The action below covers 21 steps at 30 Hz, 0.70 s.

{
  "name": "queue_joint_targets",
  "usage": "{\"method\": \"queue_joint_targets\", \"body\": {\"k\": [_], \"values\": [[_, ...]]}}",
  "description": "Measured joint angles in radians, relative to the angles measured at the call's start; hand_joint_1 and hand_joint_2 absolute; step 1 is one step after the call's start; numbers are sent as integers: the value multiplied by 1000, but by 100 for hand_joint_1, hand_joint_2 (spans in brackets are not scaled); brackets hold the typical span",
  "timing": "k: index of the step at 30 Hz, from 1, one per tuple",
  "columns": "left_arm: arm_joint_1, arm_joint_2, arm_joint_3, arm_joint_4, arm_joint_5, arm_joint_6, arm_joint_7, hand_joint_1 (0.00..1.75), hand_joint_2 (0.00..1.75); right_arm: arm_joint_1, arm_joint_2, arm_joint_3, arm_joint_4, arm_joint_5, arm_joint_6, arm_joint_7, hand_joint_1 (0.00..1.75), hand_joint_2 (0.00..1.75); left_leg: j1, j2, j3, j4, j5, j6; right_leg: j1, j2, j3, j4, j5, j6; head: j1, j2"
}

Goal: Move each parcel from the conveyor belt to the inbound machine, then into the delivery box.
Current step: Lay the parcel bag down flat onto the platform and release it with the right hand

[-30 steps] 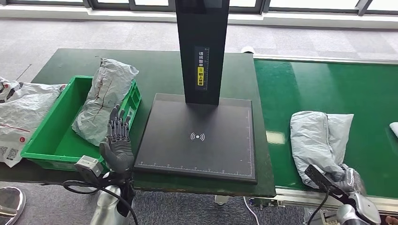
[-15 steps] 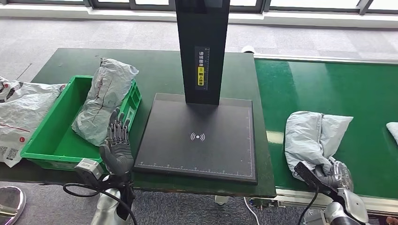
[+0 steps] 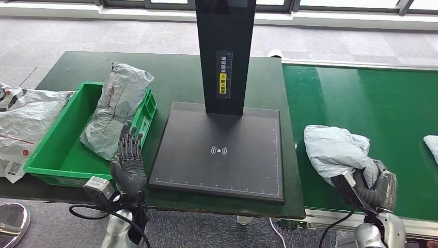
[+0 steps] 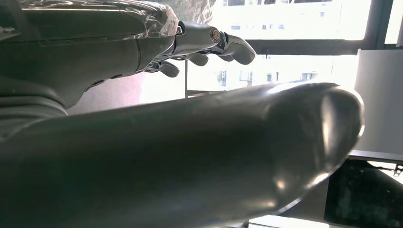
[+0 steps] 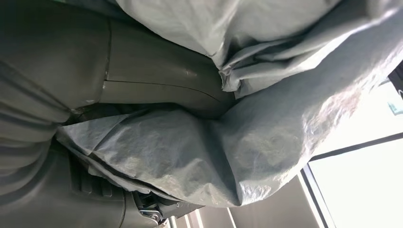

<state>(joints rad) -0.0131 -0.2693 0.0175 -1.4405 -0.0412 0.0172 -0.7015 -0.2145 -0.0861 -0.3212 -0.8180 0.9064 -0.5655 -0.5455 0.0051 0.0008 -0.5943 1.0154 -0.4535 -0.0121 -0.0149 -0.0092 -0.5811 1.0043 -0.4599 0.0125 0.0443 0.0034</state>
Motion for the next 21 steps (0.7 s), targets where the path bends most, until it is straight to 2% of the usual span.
{"method": "queue_joint_targets", "body": {"k": [14,18,21], "values": [[0,0,0,0,0,0,0,0,0,12,4,0,-33,-7,-1,-4,175,175,0,0,0,0,0,0,0,0,0,0,0,0,0,0],[0,0,0,0,1,2,0,0,0,34,8,0,-68,-110,-18,-70,175,175,0,-1,-1,0,0,0,0,-1,-1,0,0,0,0,0],[3,0,0,-1,4,4,0,0,0,90,19,1,-181,-194,-21,-114,175,175,0,-2,-1,0,0,0,0,-2,-1,0,-1,0,0,0]]}}
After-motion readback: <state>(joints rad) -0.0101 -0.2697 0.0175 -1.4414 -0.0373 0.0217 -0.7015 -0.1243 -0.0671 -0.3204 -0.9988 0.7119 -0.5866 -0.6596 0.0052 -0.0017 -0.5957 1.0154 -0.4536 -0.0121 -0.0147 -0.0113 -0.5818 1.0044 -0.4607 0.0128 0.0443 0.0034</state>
